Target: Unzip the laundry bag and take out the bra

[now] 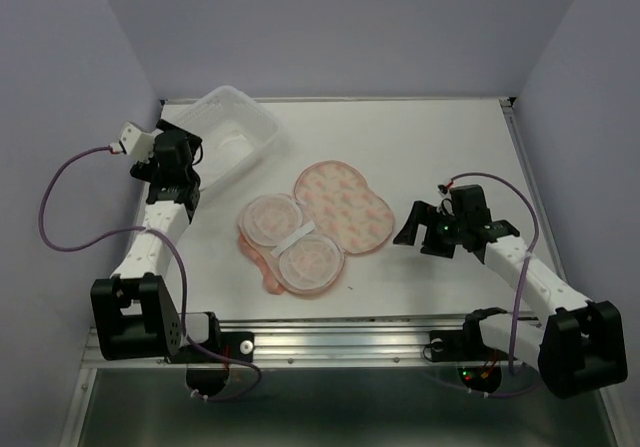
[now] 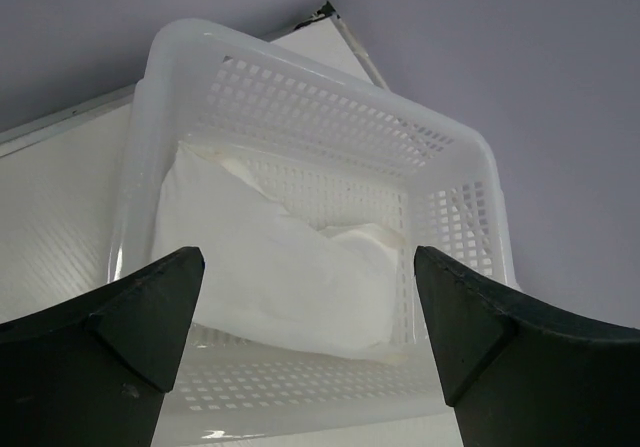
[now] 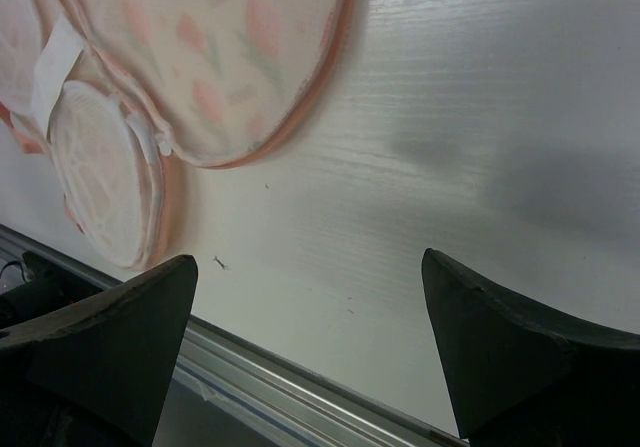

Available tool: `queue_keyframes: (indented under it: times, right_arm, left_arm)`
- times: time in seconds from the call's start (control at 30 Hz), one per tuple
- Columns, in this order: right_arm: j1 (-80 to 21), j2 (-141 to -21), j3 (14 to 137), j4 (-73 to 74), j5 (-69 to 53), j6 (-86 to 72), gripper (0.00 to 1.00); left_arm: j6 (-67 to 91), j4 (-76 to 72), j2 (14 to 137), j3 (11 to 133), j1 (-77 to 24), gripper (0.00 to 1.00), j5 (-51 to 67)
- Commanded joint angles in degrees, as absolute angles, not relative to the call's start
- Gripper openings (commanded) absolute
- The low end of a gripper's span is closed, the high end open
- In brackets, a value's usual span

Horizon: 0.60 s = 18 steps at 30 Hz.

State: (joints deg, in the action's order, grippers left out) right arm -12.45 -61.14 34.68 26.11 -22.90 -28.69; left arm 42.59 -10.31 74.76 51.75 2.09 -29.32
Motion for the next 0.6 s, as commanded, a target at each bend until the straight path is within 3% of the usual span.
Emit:
queue_keyframes:
  times: [0.0,0.27,0.33,0.57]
  right_arm:
    - [-12.57,-65.29,40.76,23.12,-21.27,-28.39,0.99]
    - [-12.57,-81.54,50.96,15.92,-21.97,-29.27,0.83]
    - [-12.57,-86.91,52.99,15.21,-21.8,-28.74,0.72]
    - [-12.57,-97.82,58.36,12.58,-19.6,-25.76,0.61]
  left_arm:
    - [35.79,-4.24,68.22,55.19,2.11,0.99,-27.09]
    - [27.16,8.93,58.46,55.46,2.11,0.99,-12.77]
    - [25.24,10.98,55.29,53.71,2.11,0.99,-9.51]
    - [21.98,20.3,45.89,48.61,2.11,0.99,-4.75]
